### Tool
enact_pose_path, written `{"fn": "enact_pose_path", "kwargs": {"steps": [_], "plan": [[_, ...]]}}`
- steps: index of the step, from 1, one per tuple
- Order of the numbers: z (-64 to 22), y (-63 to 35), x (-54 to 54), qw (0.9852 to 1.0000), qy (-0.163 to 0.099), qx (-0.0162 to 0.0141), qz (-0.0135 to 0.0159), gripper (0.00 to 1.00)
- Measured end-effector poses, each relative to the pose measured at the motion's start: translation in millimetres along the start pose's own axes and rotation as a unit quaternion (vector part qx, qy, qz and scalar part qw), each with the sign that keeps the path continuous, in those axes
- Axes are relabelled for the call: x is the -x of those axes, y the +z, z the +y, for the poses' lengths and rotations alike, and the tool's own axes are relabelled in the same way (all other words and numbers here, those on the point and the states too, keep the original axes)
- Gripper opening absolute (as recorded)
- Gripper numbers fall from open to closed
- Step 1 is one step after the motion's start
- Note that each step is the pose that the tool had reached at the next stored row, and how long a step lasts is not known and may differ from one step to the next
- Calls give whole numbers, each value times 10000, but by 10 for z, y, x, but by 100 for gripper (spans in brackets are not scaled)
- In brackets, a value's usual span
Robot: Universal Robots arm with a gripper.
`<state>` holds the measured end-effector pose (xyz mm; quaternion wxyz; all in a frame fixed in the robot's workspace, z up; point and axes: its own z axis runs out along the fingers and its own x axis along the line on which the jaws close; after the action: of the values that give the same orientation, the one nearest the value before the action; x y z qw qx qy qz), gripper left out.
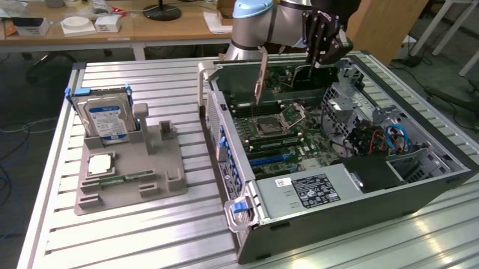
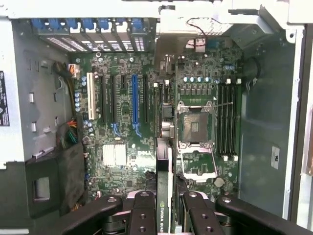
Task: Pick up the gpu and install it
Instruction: 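Insert the gpu into the slot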
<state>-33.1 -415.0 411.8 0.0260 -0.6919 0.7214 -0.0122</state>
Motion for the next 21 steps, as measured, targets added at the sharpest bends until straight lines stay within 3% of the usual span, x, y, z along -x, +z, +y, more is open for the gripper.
{"fn": "enact_pose_path", "kwargs": {"steps": [12, 21], "plan": [[3, 98, -51, 10000, 9, 1, -30, 25], [6, 167, -62, 10000, 11, 1, -31, 25]]}}
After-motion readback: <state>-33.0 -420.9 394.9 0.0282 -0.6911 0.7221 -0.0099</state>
